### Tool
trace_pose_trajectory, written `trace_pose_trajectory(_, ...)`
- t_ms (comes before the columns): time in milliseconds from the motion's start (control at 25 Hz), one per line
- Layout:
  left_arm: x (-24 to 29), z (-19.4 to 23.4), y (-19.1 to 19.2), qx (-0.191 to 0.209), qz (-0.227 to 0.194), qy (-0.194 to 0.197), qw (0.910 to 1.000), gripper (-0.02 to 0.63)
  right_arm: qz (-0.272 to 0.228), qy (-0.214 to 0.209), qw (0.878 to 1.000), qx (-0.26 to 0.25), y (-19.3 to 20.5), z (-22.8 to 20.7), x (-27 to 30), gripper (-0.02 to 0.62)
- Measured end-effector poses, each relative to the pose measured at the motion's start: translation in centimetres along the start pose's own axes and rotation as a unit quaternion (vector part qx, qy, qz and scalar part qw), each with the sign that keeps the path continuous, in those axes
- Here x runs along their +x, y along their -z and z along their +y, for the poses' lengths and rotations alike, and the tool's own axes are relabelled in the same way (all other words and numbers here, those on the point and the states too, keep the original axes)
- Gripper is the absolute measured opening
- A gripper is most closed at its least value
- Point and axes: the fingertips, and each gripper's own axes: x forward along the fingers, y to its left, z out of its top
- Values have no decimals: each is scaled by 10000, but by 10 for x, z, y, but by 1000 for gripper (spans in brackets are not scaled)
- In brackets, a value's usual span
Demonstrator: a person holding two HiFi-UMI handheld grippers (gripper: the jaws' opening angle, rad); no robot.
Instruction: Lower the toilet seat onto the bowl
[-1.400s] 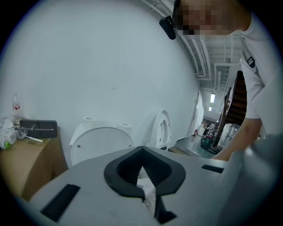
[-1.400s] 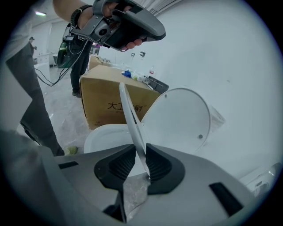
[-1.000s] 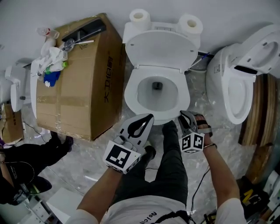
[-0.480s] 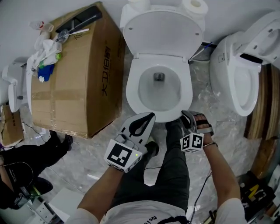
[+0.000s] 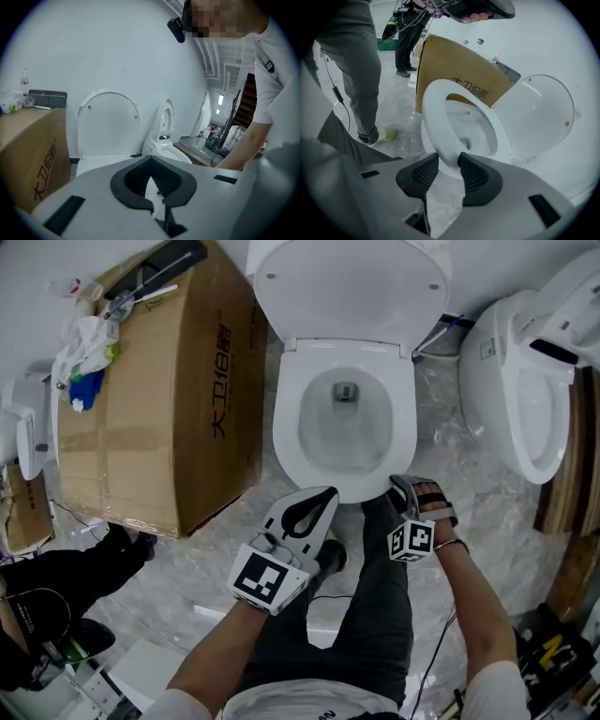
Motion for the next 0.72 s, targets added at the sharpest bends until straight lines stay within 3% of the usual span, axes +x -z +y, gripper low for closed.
trace_pose_trajectory(720,24,8,48,-34,93,0,10000,9,279,-467,9985,74,30,43,71,158)
